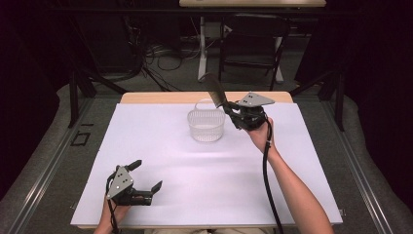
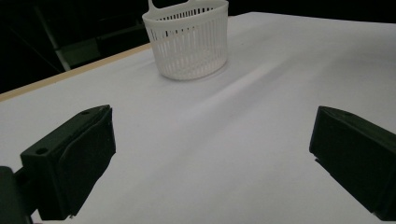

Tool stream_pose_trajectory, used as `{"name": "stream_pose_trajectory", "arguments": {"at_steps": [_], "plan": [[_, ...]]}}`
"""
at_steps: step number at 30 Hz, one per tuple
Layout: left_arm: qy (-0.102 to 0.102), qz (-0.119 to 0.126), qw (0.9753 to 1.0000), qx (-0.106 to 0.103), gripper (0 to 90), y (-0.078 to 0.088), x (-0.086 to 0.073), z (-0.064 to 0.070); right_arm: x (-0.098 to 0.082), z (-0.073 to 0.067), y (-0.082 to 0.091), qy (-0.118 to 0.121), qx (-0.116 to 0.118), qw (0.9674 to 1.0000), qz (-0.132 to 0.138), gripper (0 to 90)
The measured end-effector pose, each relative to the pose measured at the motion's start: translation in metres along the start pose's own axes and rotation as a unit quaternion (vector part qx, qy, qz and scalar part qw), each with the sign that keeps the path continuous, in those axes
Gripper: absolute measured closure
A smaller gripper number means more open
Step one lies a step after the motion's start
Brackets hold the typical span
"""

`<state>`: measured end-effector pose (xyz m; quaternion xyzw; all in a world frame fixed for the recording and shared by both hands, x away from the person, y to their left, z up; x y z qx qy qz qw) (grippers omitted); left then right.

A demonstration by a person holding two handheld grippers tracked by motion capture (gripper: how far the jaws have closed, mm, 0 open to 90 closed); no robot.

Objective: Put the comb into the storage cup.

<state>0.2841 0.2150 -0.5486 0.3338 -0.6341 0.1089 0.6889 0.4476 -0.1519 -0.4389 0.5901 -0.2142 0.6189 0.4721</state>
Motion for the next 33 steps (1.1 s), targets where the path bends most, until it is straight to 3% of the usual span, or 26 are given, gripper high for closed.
{"name": "stream_pose_trajectory", "arguments": {"at_steps": [16, 33], "plan": [[0.007, 0.003, 1.0, -0.001, 0.7, 0.001, 0.0, -0.002, 0.006, -0.001, -0.006, -0.011, 0.001, 0.9998, 0.016, 72.6], [0.004, 0.004, 1.0, 0.002, 0.7, 0.003, 0.0, -0.002, 0.012, -0.002, -0.011, 0.0, -0.008, 0.9993, 0.035, 72.6]]}}
Point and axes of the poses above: each handheld gripper's, and its own axes: y roughly backward along the jaws, x roughly out of its top, z roughly to its right, the point moved 2 cm from there along -y, roughly forward along the jaws, and after that the axes turned 10 degrees about -x, right-handed, at the moved point
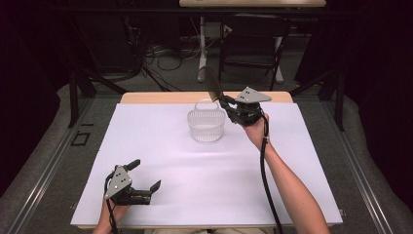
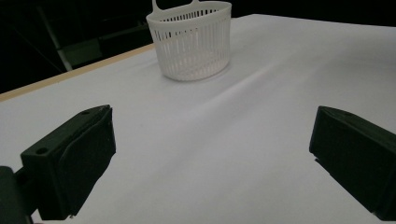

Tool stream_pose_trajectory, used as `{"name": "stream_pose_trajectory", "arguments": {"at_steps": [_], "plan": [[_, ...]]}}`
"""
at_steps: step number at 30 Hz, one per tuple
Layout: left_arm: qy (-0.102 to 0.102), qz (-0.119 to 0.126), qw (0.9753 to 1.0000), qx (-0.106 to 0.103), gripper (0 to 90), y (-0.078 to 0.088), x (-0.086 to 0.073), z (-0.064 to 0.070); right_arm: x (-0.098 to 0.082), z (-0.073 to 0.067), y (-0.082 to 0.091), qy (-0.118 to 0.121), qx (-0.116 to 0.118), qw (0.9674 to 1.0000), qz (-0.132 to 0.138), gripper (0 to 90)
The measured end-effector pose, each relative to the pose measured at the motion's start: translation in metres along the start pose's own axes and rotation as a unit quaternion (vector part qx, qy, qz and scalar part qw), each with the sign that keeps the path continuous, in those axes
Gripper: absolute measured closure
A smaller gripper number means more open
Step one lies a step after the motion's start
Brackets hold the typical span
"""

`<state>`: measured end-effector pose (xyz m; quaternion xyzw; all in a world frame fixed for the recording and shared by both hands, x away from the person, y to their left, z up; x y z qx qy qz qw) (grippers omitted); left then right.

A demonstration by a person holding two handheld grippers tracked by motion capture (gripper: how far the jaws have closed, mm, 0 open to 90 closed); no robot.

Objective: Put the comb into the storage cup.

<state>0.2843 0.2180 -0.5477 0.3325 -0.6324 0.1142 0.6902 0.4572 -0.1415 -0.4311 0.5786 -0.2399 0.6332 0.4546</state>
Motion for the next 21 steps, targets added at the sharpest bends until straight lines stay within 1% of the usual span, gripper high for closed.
{"name": "stream_pose_trajectory", "arguments": {"at_steps": [3, 8, 10, 16, 21], "plan": [[-0.003, 0.0, 1.0, 0.0, 0.7, 0.0006, 0.0004, 0.0002, -0.0003, -0.0002, -0.0006, 0.001, -0.001, 1.0, -0.001, 72.6], [0.0, 0.0, 1.0, 0.001, 0.7, -0.0004, 0.0, -0.0002, -0.0001, -0.0005, -0.0019, 0.0, -0.003, 1.0, 0.002, 72.6], [-0.003, 0.0, 1.0, 0.0, 0.8, -0.0004, 0.0003, 0.0, -0.0002, -0.0007, -0.0025, 0.0, -0.005, 1.0, 0.005, 72.6], [0.001, 0.0, 1.0, 0.002, 0.8, -0.0002, -0.0002, -0.0011, -0.0008, -0.0001, -0.0043, -0.003, -0.007, 0.9999, 0.012, 72.6], [-0.002, 0.0, 1.0, 0.001, 0.7, -0.0001, 0.0001, -0.0002, 0.0001, -0.0007, -0.005, -0.003, -0.01, 0.9998, 0.018, 72.6]]}}
Point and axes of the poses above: each handheld gripper's, and its own axes: y roughly backward along the jaws, x roughly out of its top, z roughly to its right, the point moved 2 cm from there along -y, roughly forward along the jaws, and after that the axes turned 10 degrees about -x, right-handed, at the moved point
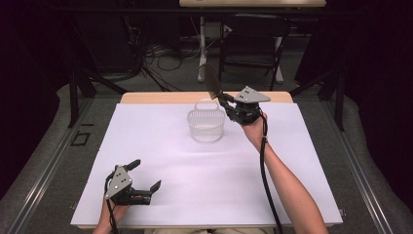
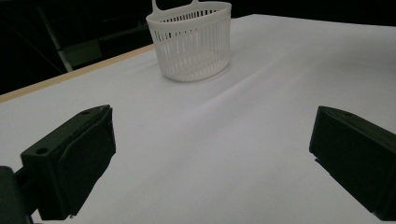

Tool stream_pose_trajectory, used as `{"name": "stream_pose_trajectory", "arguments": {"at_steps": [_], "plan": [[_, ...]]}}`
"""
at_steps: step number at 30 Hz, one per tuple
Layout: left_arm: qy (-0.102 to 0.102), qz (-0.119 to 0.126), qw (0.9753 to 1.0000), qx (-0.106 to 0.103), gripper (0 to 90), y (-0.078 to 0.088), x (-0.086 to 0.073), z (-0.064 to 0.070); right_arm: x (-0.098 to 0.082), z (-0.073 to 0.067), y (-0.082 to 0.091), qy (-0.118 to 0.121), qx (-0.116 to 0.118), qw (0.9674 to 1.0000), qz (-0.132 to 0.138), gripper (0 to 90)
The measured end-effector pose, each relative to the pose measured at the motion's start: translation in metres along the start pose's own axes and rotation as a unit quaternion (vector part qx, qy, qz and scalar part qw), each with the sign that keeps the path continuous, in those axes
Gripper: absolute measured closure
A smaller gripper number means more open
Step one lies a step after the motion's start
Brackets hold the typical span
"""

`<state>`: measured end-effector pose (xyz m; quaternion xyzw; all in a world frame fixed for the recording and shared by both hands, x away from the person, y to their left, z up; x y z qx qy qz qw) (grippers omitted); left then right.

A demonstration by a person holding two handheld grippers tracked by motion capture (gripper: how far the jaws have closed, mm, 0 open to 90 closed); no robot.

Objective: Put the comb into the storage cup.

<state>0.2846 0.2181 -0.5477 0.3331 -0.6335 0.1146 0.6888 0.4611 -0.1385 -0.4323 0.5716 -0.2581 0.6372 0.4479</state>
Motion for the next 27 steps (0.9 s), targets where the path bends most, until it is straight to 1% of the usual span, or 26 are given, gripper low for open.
{"name": "stream_pose_trajectory", "arguments": {"at_steps": [9, 24, 27], "plan": [[0.001, -0.001, 1.0, -0.001, 0.7, -0.001, 0.0, 0.0, 0.002, -0.001, -0.003, 0.001, -0.001, 0.9999, 0.01, 72.6], [0.0, -0.001, 1.0, 0.0, 0.8, 0.0, 0.0, 0.0, 0.003, -0.007, -0.014, 0.007, 0.011, 0.9996, 0.026, 72.6], [0.001, 0.0, 1.0, 0.0, 0.8, 0.0, 0.0, 0.0, 0.004, -0.008, -0.015, 0.006, 0.013, 0.9996, 0.025, 72.5]]}}
Point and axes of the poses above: each handheld gripper's, and its own axes: y roughly backward along the jaws, x roughly out of its top, z roughly to its right, the point moved 2 cm from there along -y, roughly forward along the jaws, and after that the axes turned 10 degrees about -x, right-handed, at the moved point
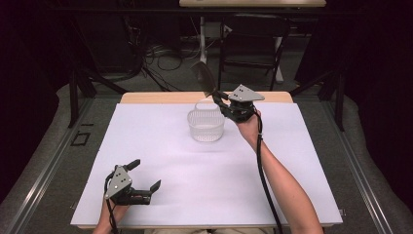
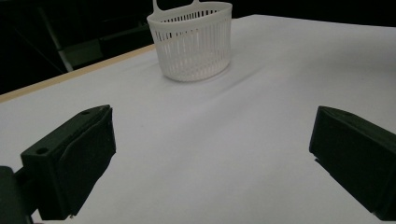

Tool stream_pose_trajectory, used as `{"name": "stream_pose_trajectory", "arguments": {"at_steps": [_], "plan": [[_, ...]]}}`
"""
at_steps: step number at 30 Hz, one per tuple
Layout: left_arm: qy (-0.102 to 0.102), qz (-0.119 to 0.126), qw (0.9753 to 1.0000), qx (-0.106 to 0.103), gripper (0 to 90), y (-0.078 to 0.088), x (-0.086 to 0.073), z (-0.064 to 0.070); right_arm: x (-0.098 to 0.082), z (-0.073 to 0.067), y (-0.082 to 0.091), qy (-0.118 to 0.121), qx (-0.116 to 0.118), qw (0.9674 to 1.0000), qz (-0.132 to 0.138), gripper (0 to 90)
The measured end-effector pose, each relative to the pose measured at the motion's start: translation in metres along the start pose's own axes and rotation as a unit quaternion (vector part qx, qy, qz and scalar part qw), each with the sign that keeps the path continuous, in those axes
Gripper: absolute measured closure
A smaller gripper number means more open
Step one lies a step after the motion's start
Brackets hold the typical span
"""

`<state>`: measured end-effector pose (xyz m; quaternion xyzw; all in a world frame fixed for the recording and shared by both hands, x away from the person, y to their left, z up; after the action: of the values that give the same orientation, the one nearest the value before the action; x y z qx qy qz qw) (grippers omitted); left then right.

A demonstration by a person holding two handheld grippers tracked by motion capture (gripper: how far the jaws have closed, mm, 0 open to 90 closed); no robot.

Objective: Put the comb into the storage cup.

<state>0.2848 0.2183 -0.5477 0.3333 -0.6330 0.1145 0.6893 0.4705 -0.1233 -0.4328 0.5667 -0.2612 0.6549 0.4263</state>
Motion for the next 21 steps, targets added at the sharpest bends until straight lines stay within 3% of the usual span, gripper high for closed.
{"name": "stream_pose_trajectory", "arguments": {"at_steps": [21], "plan": [[0.001, 0.0, 1.0, 0.0, 0.8, -0.0002, 0.0, 0.0001, 0.0024, -0.0042, -0.0104, 0.003, 0.01, 0.9999, 0.005, 72.6]]}}
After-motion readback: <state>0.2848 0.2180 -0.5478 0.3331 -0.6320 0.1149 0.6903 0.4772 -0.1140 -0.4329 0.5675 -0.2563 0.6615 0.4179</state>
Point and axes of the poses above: each handheld gripper's, and its own axes: y roughly backward along the jaws, x roughly out of its top, z roughly to its right, the point moved 2 cm from there along -y, roughly forward along the jaws, and after that the axes turned 10 degrees about -x, right-handed, at the moved point
